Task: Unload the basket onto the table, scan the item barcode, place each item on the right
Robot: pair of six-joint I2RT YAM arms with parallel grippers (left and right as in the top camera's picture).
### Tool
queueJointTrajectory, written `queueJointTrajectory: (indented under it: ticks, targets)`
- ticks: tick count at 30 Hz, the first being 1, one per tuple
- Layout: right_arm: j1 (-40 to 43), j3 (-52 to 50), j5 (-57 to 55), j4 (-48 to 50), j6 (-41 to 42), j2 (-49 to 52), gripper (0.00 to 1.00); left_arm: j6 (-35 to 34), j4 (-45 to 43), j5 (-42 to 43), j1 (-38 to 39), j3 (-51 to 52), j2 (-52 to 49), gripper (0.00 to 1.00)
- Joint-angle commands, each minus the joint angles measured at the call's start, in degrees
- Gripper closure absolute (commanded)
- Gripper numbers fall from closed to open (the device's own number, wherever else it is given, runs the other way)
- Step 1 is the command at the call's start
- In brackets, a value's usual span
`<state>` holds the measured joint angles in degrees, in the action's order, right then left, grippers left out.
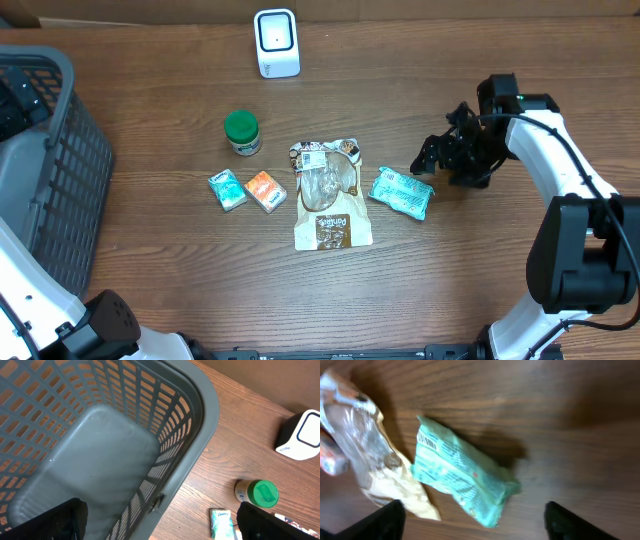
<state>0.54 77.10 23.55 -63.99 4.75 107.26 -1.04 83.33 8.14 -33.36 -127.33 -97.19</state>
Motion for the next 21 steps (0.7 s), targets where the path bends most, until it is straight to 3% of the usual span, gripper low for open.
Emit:
queueJointTrajectory:
  ticks: [1,5,11,17,21]
  targets:
    - [-1.6,-5.5,3.5,1.3,9.3,-0.6,0.27,1.3,0.0,0.3,0.4,-0.3,0.5,0.01]
    - [-2.1,-9.5,2.1,5.8,14.1,-0.6,0.44,1.3,0.0,0.3,0.4,-0.3,0.5,0.0]
    - [-2.1,-16.3,-1.0,17.5,19.1,-0.6,0.53,1.3,0.0,0.3,0.4,-0.3,0.5,0.0]
    - [-2.1,-18.5,-0.7,24.2,17.3,-0.6,0.96,1.3,0.0,0.3,0.4,-0.3,0.5,0.0]
    - [-1.8,-16.5,5.6,23.7,13.1,-0.8,0.96,1.3,0.0,0.3,0.4,-0.3,0.5,0.01]
